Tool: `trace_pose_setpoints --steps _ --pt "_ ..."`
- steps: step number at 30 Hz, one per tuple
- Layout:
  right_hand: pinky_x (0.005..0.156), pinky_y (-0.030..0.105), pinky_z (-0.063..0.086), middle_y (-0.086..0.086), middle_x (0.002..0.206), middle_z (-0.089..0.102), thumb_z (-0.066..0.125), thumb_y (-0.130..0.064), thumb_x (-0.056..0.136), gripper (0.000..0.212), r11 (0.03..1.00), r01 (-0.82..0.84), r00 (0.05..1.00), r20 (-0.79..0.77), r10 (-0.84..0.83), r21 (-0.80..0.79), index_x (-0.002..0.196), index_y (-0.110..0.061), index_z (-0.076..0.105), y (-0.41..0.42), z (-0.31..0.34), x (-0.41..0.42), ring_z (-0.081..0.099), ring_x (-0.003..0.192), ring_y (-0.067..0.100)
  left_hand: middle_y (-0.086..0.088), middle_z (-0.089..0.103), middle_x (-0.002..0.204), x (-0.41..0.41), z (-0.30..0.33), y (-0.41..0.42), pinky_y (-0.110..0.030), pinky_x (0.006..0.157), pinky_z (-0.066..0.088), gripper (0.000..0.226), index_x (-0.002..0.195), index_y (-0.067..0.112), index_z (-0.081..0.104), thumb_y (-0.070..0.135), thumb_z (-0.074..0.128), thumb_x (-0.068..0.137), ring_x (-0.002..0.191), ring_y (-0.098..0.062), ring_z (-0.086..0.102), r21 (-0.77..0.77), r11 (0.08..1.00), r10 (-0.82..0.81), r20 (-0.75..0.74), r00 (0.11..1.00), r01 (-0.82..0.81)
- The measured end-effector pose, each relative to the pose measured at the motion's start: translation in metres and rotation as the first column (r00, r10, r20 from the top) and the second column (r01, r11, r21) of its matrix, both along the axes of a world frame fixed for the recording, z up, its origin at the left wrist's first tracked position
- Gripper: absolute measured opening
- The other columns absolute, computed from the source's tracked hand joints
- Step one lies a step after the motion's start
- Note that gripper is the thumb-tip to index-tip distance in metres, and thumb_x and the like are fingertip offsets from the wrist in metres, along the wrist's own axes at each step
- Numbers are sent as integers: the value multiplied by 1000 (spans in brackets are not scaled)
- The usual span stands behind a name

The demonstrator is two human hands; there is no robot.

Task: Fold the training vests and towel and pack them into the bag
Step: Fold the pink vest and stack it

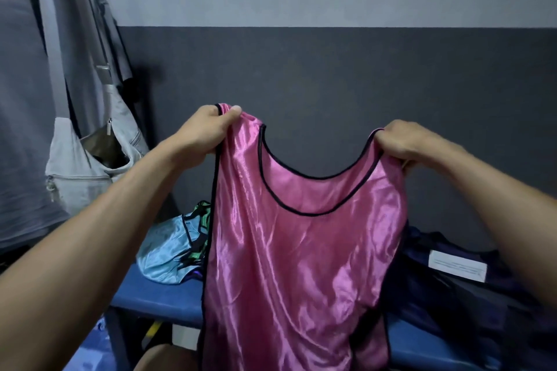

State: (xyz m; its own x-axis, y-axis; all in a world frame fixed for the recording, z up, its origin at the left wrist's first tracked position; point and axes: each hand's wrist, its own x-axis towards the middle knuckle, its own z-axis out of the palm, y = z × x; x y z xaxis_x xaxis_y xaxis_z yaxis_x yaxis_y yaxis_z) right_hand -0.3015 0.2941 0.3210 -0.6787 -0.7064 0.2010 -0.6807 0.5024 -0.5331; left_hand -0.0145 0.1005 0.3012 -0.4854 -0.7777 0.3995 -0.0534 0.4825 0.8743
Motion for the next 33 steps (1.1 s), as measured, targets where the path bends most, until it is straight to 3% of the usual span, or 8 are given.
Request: trace_pose_setpoints --steps 5,11,15,18,21,24,28,33 --pt "63 27 49 5 77 66 52 -6 85 31 963 -153 906 357 226 -221 101 -11 78 -2 2 7 56 66 19 -5 76 87 -2 7 16 -30 76 59 18 95 11 74 23 62 101 75 -15 72 228 929 -238 -236 942 291" --pt "63 33 63 10 80 66 41 0 91 40 905 -265 570 704 424 -331 121 -4 67 6 12 24 66 64 18 -5 73 95 -7 11 30 -34 89 56 14 102 11 73 23 68 95 85 -17 70 300 813 -356 -422 834 499" --pt "40 19 45 -1 58 48 41 -3 96 31 925 -305 626 683 376 -229 118 -4 63 10 14 36 49 41 7 -8 75 91 -18 12 38 -35 82 59 15 106 6 72 16 63 100 80 -18 71 251 881 -256 -460 850 401" --pt "41 18 46 1 57 51 42 0 98 29 908 -279 636 649 418 -312 115 1 66 6 16 47 50 41 5 -12 77 94 -29 5 53 -37 82 59 17 110 5 71 15 70 96 83 -21 73 106 948 -260 -287 922 300" --pt "73 29 63 19 97 64 52 3 91 27 825 -347 572 597 563 -445 115 2 65 -3 19 59 66 73 18 -3 76 99 -38 -1 76 -30 82 59 30 112 12 69 21 82 86 89 -17 74 -91 951 -302 -43 952 297" --pt "102 44 53 15 118 63 66 -6 87 42 748 -498 511 548 662 -439 128 4 63 -4 20 69 65 102 24 2 75 106 -50 -4 88 -31 88 60 44 118 17 66 19 87 79 95 -12 73 -257 946 -196 30 980 197" --pt "70 31 60 3 103 70 68 -24 95 27 751 -438 536 526 660 -494 120 -17 70 -3 20 70 67 81 14 4 75 96 -55 -8 78 -45 85 60 39 105 19 68 28 76 69 86 -13 71 -272 962 -5 -55 998 -10" --pt "64 22 57 -6 86 71 64 -10 97 19 712 -272 580 480 659 -648 110 -19 75 2 10 50 65 74 7 2 78 91 -46 -12 61 -49 85 60 30 96 15 74 28 86 72 90 -20 74 -209 975 43 -135 990 -71"
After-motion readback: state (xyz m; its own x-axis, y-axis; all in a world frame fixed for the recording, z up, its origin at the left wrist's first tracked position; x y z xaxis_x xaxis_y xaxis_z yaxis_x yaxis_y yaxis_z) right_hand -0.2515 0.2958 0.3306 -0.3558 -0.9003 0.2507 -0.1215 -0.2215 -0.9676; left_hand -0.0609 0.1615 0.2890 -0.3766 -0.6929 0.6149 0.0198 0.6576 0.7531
